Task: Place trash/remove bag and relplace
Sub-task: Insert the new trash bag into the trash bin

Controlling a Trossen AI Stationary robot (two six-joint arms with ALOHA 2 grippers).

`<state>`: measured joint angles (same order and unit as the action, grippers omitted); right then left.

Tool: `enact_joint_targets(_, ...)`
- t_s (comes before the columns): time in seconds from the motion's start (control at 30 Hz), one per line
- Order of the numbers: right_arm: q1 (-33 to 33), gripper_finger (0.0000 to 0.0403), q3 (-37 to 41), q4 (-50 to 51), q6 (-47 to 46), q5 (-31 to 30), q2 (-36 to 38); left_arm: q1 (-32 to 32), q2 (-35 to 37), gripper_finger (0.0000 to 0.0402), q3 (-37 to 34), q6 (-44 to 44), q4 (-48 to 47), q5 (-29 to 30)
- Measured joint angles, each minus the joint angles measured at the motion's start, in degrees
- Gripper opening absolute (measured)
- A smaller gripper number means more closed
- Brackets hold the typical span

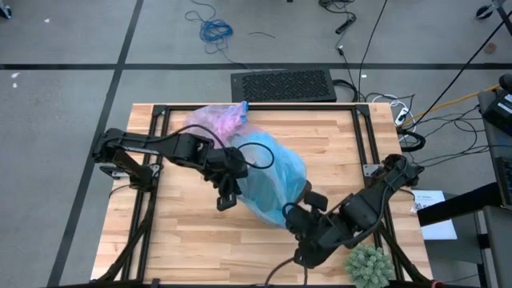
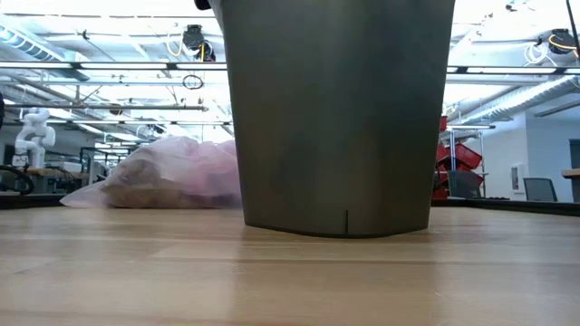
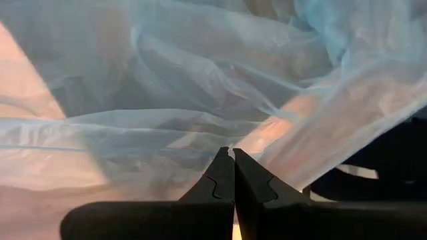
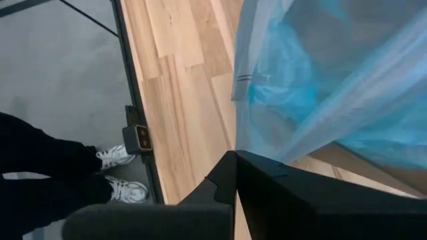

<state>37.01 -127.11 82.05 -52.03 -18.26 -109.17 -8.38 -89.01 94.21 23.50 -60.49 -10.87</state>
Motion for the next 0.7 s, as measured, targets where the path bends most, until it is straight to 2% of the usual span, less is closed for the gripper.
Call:
enact_joint_targets(0.3,-0.32,0.0000,0.04,-1.98,1.68,0.30,-3.51,-1.80,1.22,0.0000,-0.04,3.54,-0.41,0.34)
enact_joint_targets(0.43,-0.70,0.0000,0.04,-2.20,1.65,0.59,-4.66,-3.59,2.57,0.0000,-0.07,4.71,-3.38,4.43)
enact_joint_targets(0.53,-1.03,0.0000,0.04,-2.13,1.53,0.85,-5.15,-4.31,3.57,0.0000,-2.40,6.02,-3.50,6.94)
enact_joint_targets(0.7,-1.77,0.0000,0.04,-1.34,-0.89,1.17,-5.24,-4.53,4.92,0.0000,-9.09,8.22,-0.05,7.56)
